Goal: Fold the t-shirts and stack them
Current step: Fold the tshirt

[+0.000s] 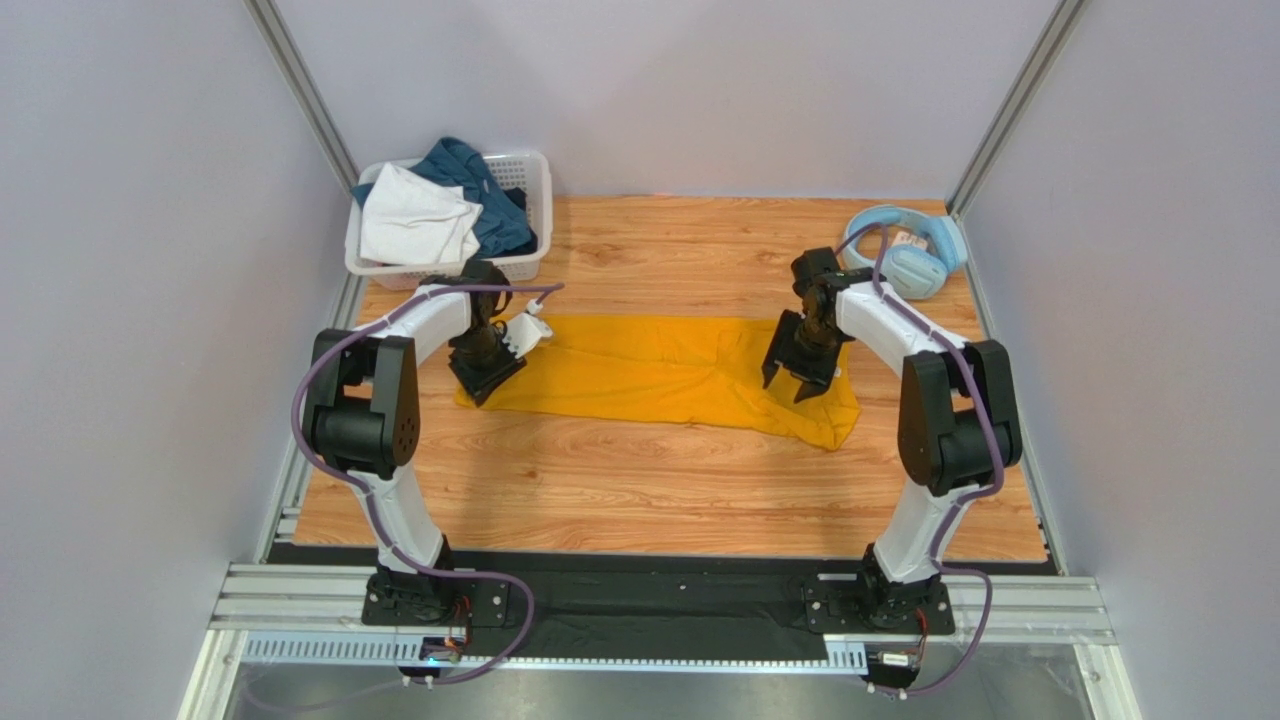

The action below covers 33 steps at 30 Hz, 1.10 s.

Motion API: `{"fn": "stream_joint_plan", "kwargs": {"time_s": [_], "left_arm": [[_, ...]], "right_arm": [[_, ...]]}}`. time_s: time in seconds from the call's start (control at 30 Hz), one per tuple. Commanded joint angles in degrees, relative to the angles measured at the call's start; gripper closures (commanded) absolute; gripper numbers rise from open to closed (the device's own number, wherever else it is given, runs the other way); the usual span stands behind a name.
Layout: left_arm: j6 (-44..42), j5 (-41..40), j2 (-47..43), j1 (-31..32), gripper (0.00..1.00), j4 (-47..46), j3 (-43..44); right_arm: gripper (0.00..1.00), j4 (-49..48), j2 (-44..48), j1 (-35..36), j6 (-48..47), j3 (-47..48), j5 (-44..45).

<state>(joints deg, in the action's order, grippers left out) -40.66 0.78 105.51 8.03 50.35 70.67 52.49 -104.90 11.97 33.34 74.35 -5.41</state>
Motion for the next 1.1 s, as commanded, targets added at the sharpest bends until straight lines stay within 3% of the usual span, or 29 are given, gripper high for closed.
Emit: {"fn": "stream_joint_plan", "kwargs": {"time_s": [0.0, 0.27, 0.6, 0.7, 0.83, 0.9, 0.93, 1.07], "left_arm": [[-1.26, -0.34, -1.36, -0.39, 0.61, 0.80, 1.04], [-3.10, -2.62, -5.92, -0.74, 0.61, 1.42, -2.28], [-4.78, -1.23, -7.96, -5.04, 0.61, 0.72, -7.39], [-3.02, 1.84, -7.78, -5.04, 0.61, 1.42, -7.13], [0.05, 8.35, -12.16, -5.04, 0.62, 5.88, -1.00], [1.20, 13.86, -13.14, -5.04, 0.62, 9.83, 6.47], [2.07, 15.64, -13.23, -4.96, 0.61, 10.73, 11.71], [6.03, 22.42, -10.16, -3.99, 0.60, 11.80, 18.97]], "right_arm": [[0.43, -1.08, 3.84, -0.01, 0.85, 0.88, 2.67], [0.48, 0.77, -10.48, -1.94, 0.67, 5.98, 6.91], [0.48, 2.62, -15.24, -7.49, -1.08, 13.80, 6.20], [0.49, 4.11, -16.04, -7.40, -2.05, 16.61, 1.90], [0.48, 3.94, -13.58, -6.78, -2.32, 15.66, 1.63], [0.48, 3.76, -13.05, -6.78, -2.41, 15.22, 1.54], [0.48, 3.50, -12.70, -6.78, -2.41, 15.04, 1.46], [0.49, 2.62, -12.69, -6.17, -1.88, 13.63, 0.49]]}}
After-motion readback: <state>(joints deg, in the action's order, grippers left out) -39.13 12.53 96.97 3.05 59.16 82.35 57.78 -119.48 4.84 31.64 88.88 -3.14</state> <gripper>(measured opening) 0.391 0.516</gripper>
